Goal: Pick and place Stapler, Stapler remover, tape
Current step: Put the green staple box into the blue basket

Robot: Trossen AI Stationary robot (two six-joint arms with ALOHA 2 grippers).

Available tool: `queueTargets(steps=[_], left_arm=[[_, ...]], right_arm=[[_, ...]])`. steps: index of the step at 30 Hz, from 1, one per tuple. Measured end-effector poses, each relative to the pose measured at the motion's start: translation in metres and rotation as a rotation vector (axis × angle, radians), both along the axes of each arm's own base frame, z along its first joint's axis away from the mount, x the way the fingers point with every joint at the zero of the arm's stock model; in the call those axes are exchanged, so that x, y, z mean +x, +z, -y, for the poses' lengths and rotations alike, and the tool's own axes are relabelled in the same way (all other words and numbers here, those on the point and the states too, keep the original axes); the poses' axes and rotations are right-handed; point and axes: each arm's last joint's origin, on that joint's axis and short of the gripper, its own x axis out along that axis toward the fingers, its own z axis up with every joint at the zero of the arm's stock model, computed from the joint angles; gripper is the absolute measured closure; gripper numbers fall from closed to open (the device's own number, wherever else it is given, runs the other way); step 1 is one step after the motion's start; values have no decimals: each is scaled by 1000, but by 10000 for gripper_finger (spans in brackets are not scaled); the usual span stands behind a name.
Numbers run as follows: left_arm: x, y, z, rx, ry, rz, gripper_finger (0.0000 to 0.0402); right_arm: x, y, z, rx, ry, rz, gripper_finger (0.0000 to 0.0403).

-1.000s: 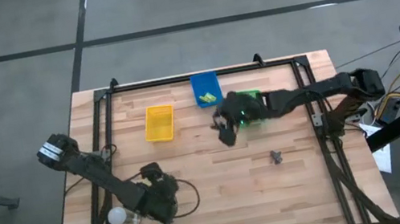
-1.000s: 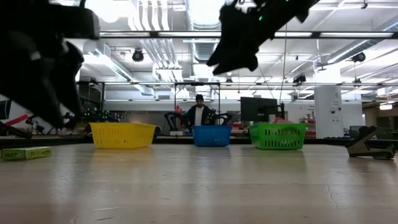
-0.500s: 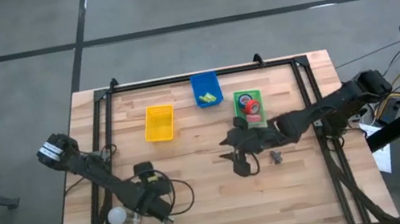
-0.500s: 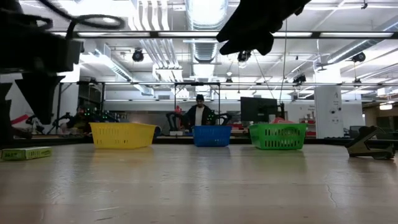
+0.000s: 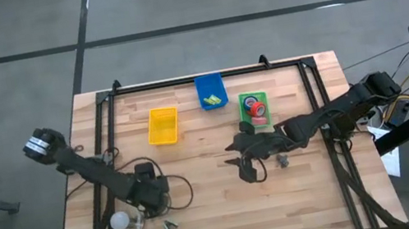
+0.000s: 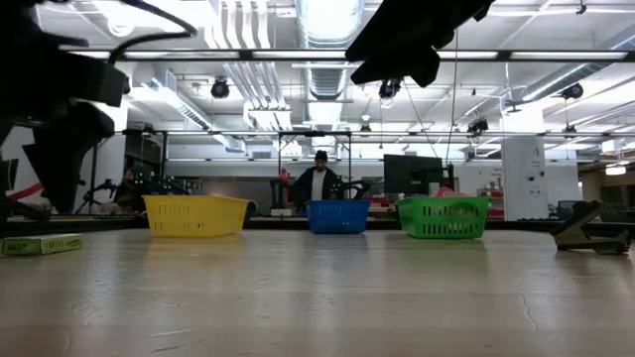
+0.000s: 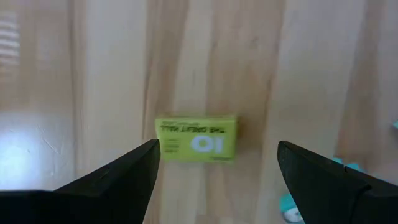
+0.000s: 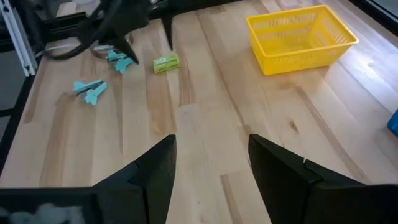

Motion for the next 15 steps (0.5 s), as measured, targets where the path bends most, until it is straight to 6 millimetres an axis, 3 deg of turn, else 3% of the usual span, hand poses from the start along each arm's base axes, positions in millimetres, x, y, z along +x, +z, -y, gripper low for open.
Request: queueTargets(steps=[6, 15], left_arm=[[-16, -11, -21, -48, 87, -9, 76], [-17, -20, -22, -88, 99, 64, 76]], right_arm=[[0, -1, 0, 0, -17, 3, 209], [-2, -5, -1, 5, -17, -6, 209]])
